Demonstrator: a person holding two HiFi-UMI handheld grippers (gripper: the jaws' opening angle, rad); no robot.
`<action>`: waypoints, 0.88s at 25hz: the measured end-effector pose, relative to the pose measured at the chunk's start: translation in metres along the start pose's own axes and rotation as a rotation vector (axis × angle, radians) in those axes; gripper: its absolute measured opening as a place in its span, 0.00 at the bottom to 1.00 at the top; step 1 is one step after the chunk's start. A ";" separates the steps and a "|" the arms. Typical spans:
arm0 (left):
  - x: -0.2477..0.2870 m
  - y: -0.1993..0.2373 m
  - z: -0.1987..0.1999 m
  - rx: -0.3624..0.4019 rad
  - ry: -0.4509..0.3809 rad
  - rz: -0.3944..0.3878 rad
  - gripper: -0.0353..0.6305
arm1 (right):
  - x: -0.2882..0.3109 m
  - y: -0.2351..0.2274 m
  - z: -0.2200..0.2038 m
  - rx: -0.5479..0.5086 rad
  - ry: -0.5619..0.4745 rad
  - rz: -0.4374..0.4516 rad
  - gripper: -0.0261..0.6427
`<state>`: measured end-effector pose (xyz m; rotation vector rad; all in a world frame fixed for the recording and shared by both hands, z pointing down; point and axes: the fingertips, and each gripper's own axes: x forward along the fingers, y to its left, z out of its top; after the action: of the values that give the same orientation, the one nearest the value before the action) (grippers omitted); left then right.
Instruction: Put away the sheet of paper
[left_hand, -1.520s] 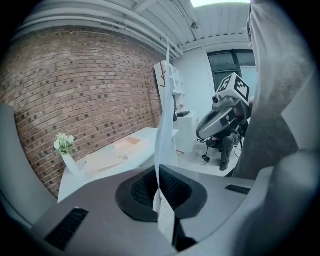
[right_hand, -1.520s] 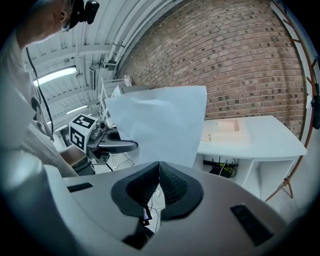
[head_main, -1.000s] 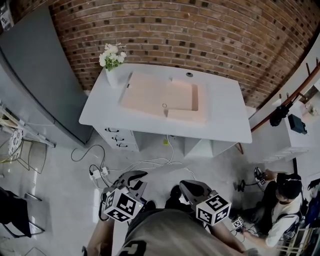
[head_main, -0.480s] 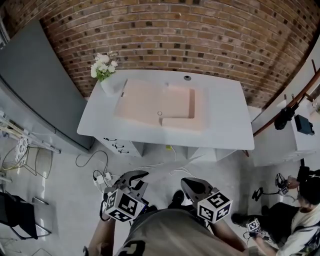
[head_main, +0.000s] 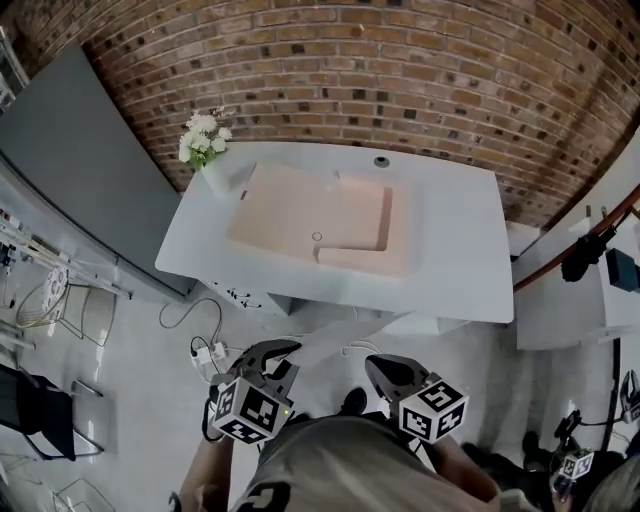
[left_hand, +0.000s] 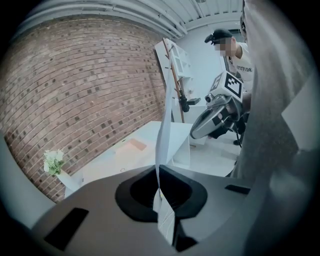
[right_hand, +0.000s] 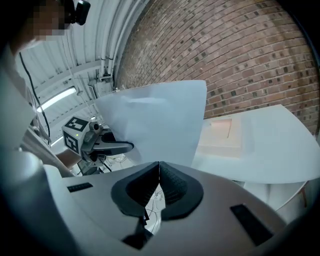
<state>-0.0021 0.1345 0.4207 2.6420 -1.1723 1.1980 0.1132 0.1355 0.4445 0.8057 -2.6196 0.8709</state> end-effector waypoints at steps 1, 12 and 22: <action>0.003 0.000 0.002 -0.004 0.005 0.003 0.07 | 0.000 -0.004 0.001 0.002 0.005 0.009 0.07; 0.012 0.011 0.005 -0.055 0.040 0.063 0.08 | 0.003 -0.040 0.015 0.052 -0.010 0.017 0.07; 0.026 0.051 0.004 -0.036 -0.024 0.063 0.08 | 0.022 -0.043 0.027 0.041 -0.011 -0.034 0.07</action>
<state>-0.0210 0.0805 0.4210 2.6193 -1.2777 1.1457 0.1183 0.0812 0.4529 0.8652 -2.5975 0.9159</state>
